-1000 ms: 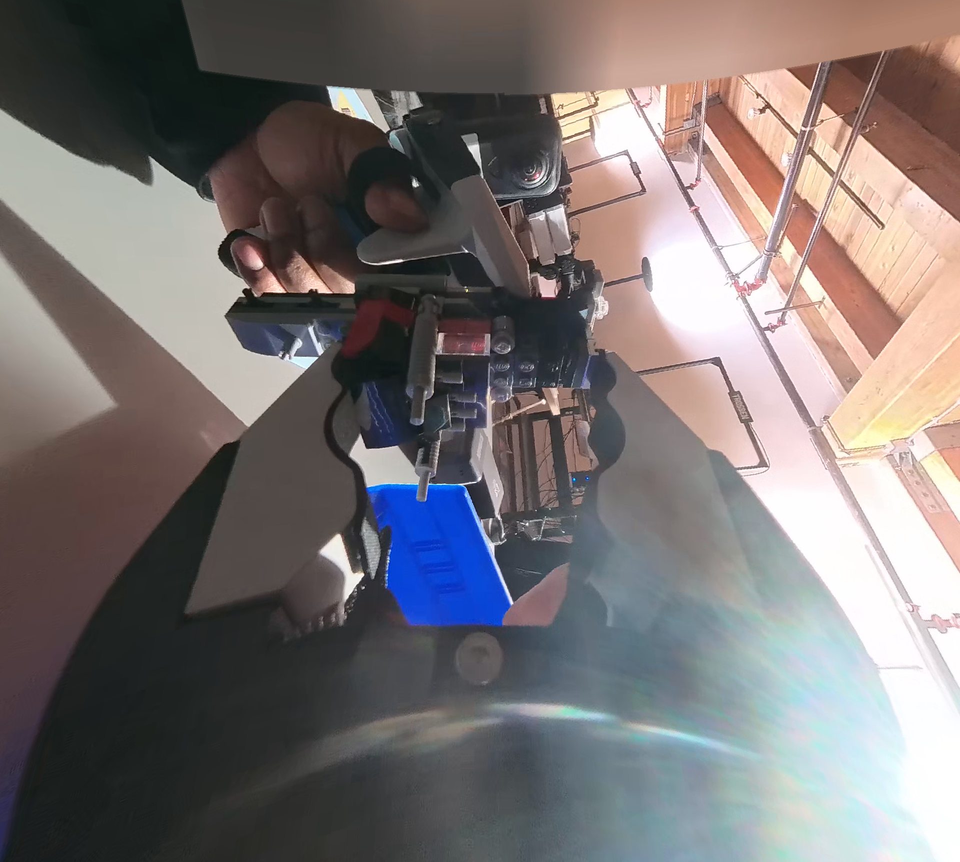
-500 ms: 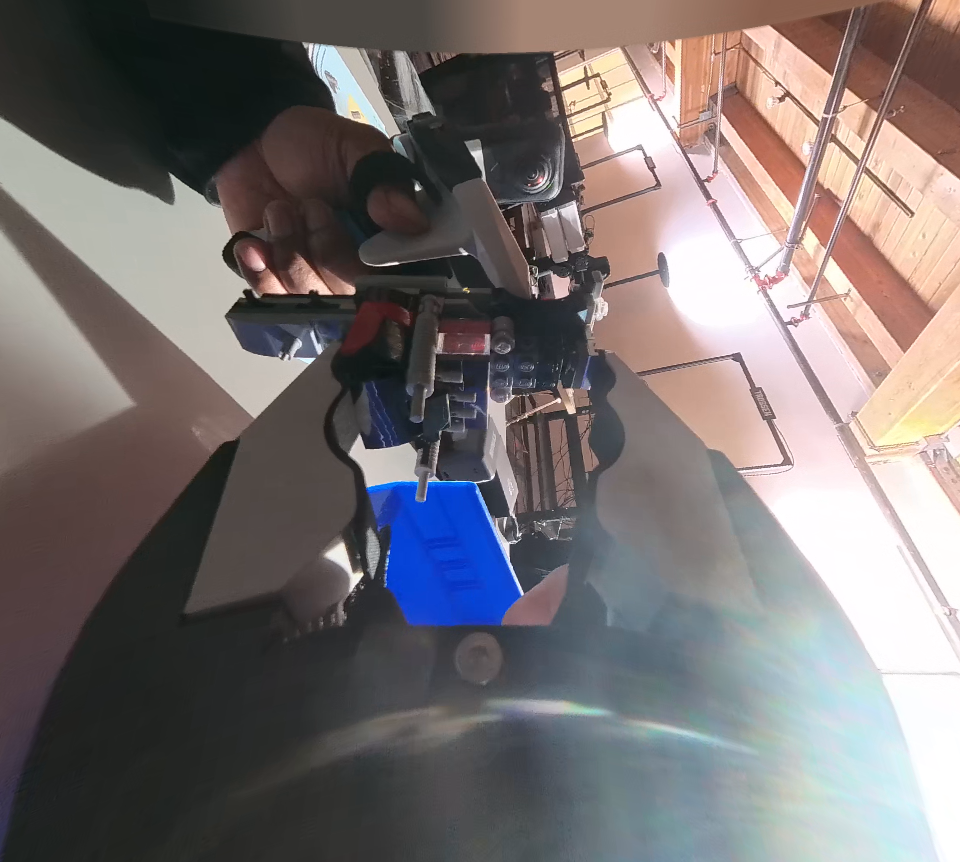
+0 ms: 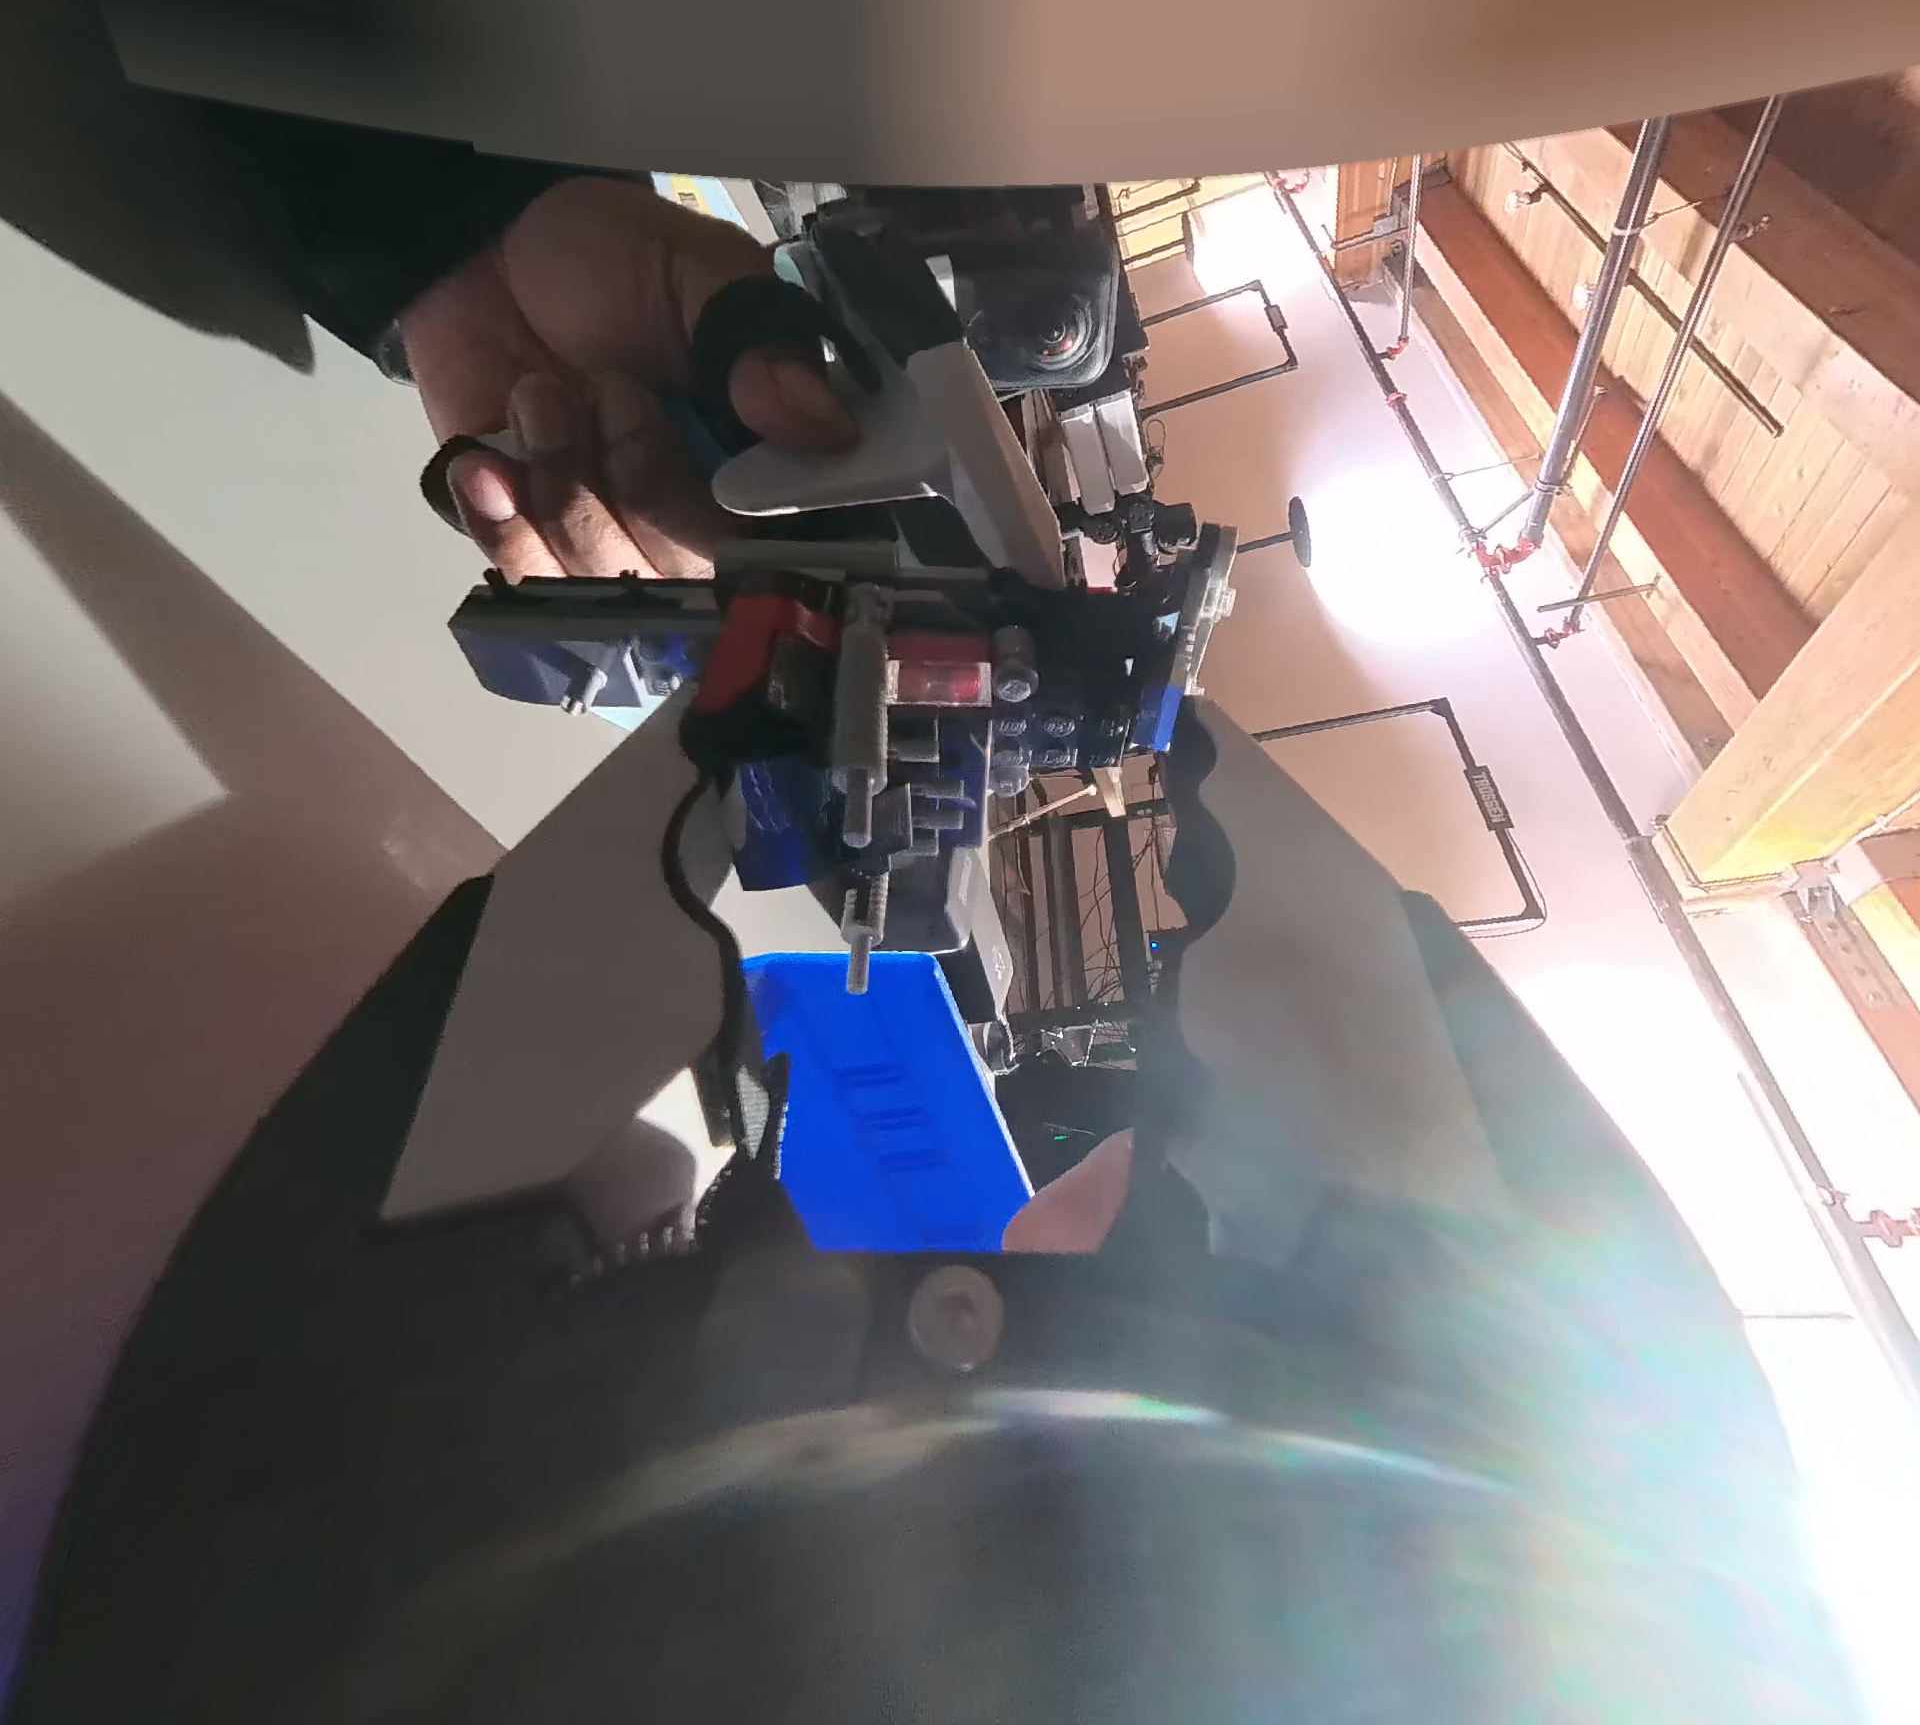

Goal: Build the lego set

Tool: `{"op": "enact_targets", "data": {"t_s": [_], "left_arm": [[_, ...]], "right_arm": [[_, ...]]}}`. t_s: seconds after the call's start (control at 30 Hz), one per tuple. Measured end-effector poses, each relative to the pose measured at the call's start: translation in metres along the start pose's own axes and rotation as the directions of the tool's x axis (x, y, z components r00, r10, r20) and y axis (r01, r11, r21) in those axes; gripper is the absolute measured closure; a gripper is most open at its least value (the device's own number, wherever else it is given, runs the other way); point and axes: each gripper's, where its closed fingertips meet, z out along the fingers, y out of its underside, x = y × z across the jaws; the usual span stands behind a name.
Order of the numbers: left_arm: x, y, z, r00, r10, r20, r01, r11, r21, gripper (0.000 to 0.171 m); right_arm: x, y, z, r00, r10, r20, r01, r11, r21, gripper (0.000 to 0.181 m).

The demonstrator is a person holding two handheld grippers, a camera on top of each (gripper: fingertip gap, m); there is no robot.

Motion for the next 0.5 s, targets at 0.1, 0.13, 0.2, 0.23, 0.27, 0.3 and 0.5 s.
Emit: {"op": "enact_targets", "data": {"t_s": [0.1,0.13,0.2,0.23,0.27,0.3,0.5], "left_arm": [[0.0002,-0.0002,0.0004,1.0,0.027,0.013,-0.027,1.0,-0.01,0.155],[0.0003,-0.0006,0.0005,0.999,0.039,0.019,-0.039,0.999,-0.013,0.155],[0.0002,-0.0014,0.0008,0.997,0.066,0.032,-0.065,0.998,-0.023,0.155],[0.0001,-0.0015,0.001,0.996,0.085,0.041,-0.084,0.996,-0.032,0.155],[0.0,-0.0017,0.0013,0.993,0.105,0.051,-0.103,0.994,-0.041,0.155],[-0.0002,-0.0018,0.0016,0.991,0.124,0.06,-0.12,0.991,-0.052,0.155],[-0.0013,-0.0036,0.0017,0.973,0.208,0.098,-0.2,0.975,-0.093,0.155]], "right_arm": [[0.0006,0.0007,-0.0005,1.0,-0.002,-0.002,0.002,1.0,-0.003,0.092],[0.0009,0.0009,-0.0005,1.0,-0.003,-0.004,0.003,1.0,-0.004,0.093],[0.0017,0.0013,-0.0006,1.0,-0.005,-0.01,0.005,1.0,-0.005,0.093],[0.0018,0.0017,-0.0006,1.0,-0.008,-0.012,0.008,1.0,-0.006,0.093],[0.0019,0.0023,-0.0008,1.0,-0.013,-0.014,0.013,1.0,-0.007,0.093],[0.0022,0.0032,-0.001,1.0,-0.019,-0.016,0.018,1.0,-0.01,0.093],[0.0035,0.0079,-0.0018,0.999,-0.024,-0.026,0.024,1.0,-0.02,0.092]]}}
